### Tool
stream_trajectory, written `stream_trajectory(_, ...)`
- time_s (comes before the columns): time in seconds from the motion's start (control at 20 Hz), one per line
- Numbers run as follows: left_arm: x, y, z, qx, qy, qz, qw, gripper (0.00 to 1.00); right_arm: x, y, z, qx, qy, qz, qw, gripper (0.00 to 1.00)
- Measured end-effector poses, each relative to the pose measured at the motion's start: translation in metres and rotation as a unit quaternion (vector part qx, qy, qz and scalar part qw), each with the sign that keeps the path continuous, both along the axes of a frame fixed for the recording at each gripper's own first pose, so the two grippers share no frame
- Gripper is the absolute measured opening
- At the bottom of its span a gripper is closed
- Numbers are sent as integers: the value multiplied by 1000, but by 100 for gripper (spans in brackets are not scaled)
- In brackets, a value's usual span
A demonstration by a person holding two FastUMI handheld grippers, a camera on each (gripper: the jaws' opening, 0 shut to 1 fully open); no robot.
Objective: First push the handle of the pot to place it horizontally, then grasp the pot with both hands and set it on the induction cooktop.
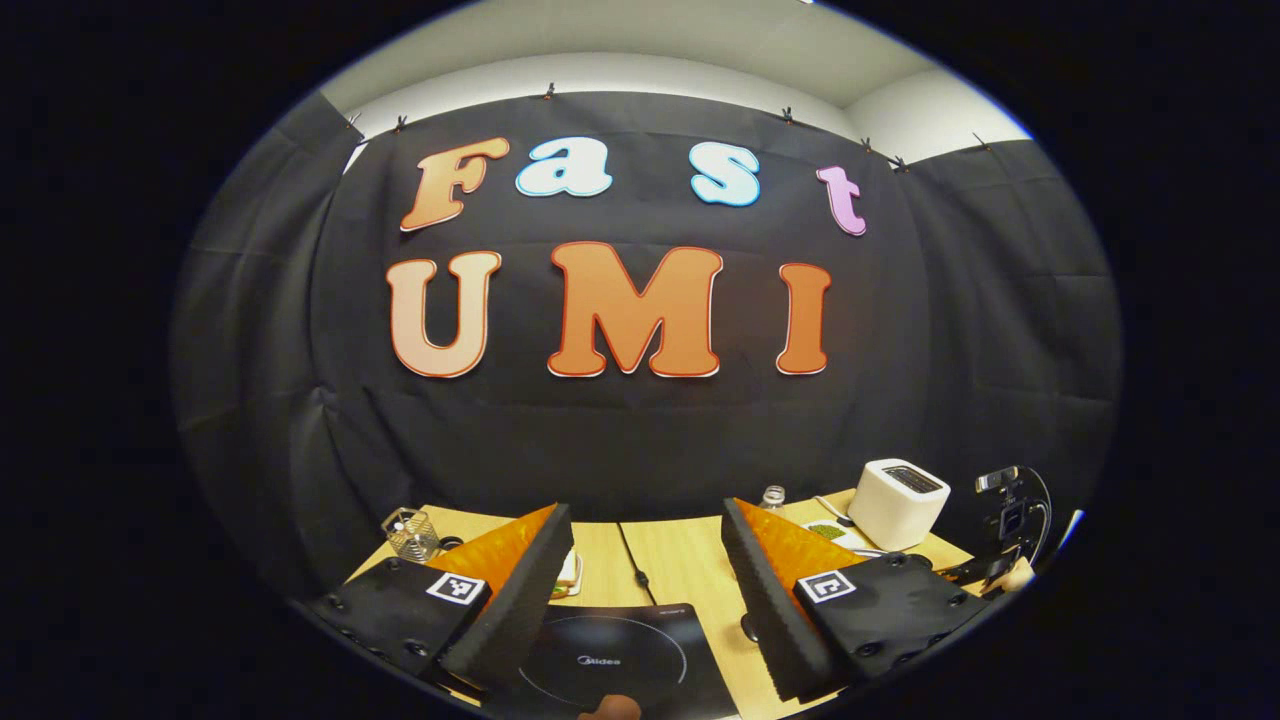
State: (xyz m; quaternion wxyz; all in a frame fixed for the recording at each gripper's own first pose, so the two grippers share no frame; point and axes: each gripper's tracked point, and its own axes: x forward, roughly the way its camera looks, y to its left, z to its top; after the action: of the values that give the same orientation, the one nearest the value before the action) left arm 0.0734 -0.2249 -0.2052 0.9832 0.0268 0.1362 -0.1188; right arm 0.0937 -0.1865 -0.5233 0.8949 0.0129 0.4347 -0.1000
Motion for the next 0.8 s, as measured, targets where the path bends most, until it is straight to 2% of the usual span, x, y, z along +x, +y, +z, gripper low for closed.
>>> stream_trajectory(0.3, 9, -61, -67, -30, 51, -34, 998, 98, 5, -5, 57, 12, -70, -3, 997, 2)
stream_trajectory(0.35, 12, -67, -79, -28, 57, -37, 997, 99, 7, -7, 67, 9, -81, 2, 997, 8)
stream_trajectory(0.4, 17, -72, -92, -23, 64, -38, 997, 99, 9, -8, 74, 6, -89, 8, 996, 31)
stream_trajectory(0.45, 21, -75, -107, -16, 72, -36, 997, 99, 12, -6, 79, 3, -94, 16, 995, 31)
stream_trajectory(0.5, 25, -77, -120, -12, 80, -31, 996, 99, 16, -4, 81, 2, -98, 21, 995, 53)
stream_trajectory(0.55, 29, -82, -131, -10, 85, -30, 996, 98, 20, -1, 82, 3, -101, 23, 995, 61)
stream_trajectory(0.6, 32, -88, -141, -10, 91, -32, 995, 99, 25, 2, 80, 10, -102, 27, 994, 76)
stream_trajectory(0.7, 31, -99, -164, -7, 106, -37, 994, 99, 33, 10, 69, 26, -93, 31, 995, 89)
stream_trajectory(0.8, 30, -109, -188, 2, 121, -39, 992, 99, 39, 7, 51, 22, -75, 30, 996, 94)
